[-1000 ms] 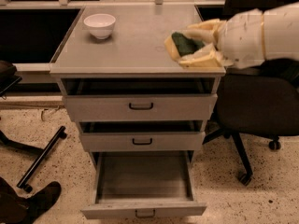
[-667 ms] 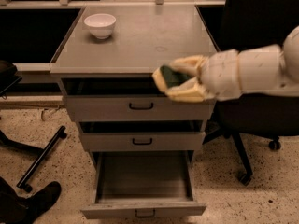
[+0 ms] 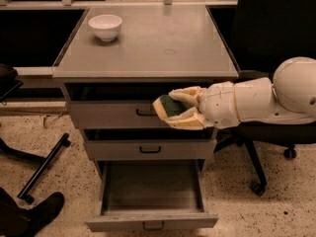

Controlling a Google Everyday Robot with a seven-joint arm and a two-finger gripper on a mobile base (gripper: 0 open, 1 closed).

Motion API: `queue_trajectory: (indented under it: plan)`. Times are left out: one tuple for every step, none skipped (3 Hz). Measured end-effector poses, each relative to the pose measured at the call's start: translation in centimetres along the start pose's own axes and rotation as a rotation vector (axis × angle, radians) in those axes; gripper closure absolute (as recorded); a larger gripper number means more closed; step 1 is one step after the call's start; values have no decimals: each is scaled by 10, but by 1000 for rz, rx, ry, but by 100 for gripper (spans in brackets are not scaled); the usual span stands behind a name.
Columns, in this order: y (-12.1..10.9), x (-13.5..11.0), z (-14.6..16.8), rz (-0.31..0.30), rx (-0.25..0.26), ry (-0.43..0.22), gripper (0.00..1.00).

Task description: Place sponge into bottom drawer

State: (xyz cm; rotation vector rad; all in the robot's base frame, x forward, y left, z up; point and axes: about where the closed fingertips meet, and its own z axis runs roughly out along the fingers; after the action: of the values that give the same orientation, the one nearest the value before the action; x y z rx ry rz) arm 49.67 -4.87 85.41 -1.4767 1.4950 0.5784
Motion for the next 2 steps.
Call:
queue_trajectory:
  plan:
    - [14,29,40,23,-42,-4,100]
    - [51,72,133,77,-130,-69,100]
